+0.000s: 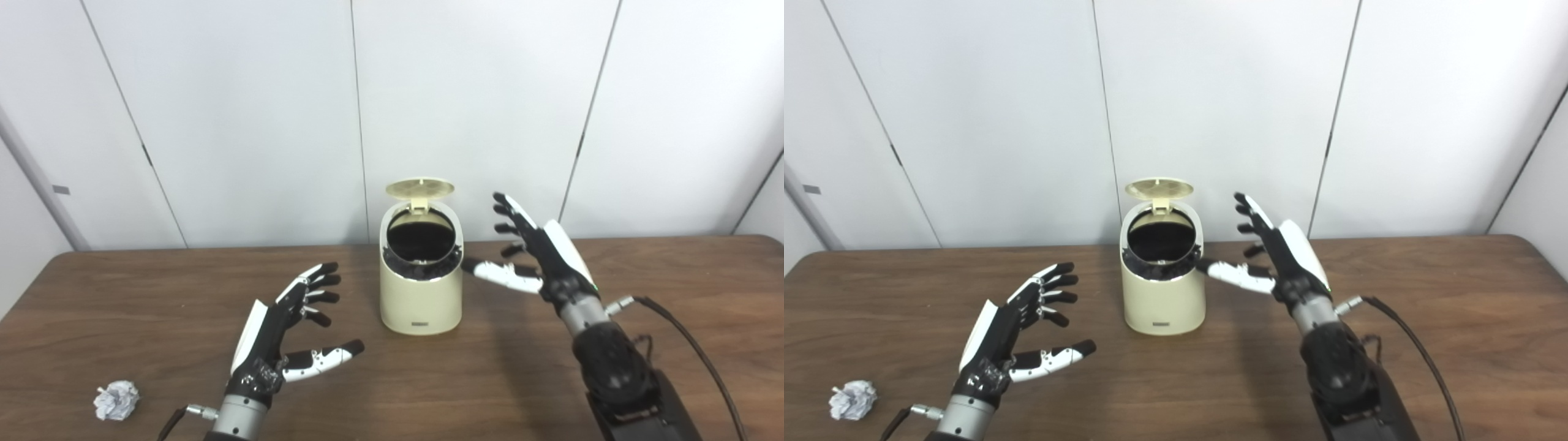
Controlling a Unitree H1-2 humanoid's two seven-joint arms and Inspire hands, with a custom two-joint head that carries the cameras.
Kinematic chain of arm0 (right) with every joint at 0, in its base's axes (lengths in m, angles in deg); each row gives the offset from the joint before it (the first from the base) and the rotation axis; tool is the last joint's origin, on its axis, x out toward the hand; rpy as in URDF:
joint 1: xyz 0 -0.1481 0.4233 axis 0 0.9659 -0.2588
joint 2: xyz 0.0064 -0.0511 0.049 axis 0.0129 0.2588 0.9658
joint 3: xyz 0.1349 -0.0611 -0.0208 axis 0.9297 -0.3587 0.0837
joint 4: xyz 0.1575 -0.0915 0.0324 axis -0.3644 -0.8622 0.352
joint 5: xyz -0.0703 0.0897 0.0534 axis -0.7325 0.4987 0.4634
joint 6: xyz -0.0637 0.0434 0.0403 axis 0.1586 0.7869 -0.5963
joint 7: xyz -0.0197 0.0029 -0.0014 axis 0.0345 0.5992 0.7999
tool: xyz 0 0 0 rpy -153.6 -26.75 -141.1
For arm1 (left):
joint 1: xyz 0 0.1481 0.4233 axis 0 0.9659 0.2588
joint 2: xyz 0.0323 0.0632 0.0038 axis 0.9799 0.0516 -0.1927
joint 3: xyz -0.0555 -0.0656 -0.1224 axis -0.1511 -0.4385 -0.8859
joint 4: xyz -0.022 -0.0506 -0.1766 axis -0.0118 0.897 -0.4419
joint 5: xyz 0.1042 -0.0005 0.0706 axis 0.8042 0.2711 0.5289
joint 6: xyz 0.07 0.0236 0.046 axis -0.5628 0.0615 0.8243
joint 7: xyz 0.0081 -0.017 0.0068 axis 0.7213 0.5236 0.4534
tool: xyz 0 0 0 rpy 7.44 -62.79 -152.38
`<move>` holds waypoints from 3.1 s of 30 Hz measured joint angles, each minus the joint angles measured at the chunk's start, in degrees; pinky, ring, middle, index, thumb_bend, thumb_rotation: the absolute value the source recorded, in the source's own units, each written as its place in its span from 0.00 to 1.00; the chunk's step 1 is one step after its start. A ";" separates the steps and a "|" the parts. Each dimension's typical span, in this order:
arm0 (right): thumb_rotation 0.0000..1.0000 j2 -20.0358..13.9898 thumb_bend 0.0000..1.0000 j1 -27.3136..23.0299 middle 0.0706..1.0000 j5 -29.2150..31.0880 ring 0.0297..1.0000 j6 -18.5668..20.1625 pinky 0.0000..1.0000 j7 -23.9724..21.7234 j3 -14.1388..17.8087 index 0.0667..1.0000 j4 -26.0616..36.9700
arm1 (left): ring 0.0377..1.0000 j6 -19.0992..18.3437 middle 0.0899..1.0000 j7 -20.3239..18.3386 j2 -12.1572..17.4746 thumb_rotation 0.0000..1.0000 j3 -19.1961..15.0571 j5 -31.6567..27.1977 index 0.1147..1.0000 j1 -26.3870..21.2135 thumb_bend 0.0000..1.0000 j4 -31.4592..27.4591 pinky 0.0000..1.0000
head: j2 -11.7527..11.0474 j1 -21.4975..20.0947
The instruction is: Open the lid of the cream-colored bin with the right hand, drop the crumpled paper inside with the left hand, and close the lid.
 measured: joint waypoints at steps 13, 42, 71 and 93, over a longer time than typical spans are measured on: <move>0.39 -4.25 0.77 6.99 0.93 4.71 0.86 -5.47 0.73 -3.05 0.95 0.99 3.37 | 0.71 0.15 0.78 1.52 -2.98 0.10 1.49 2.82 0.82 -0.10 0.76 0.53 0.53 | -2.02 16.34; 0.42 -5.67 0.83 6.94 0.94 6.71 0.85 -3.99 0.56 -6.98 2.55 0.98 3.54 | 0.63 -20.02 0.72 -7.10 10.89 0.00 -7.28 32.07 0.70 8.69 0.80 -24.26 0.49 | -5.01 26.98; 0.45 -5.69 0.86 6.69 0.95 6.87 0.84 -3.78 0.56 -8.21 2.49 0.99 4.01 | 0.62 -21.80 0.72 -26.89 26.83 0.15 -13.50 52.58 0.78 9.30 0.93 -22.04 0.46 | -4.22 27.69; 0.45 -6.36 0.86 6.67 0.95 6.92 0.85 -3.60 0.56 -8.24 2.45 0.98 4.30 | 0.52 -17.27 0.60 -17.30 25.55 0.10 -12.64 52.16 0.64 9.27 0.86 -9.51 0.40 | -3.52 27.69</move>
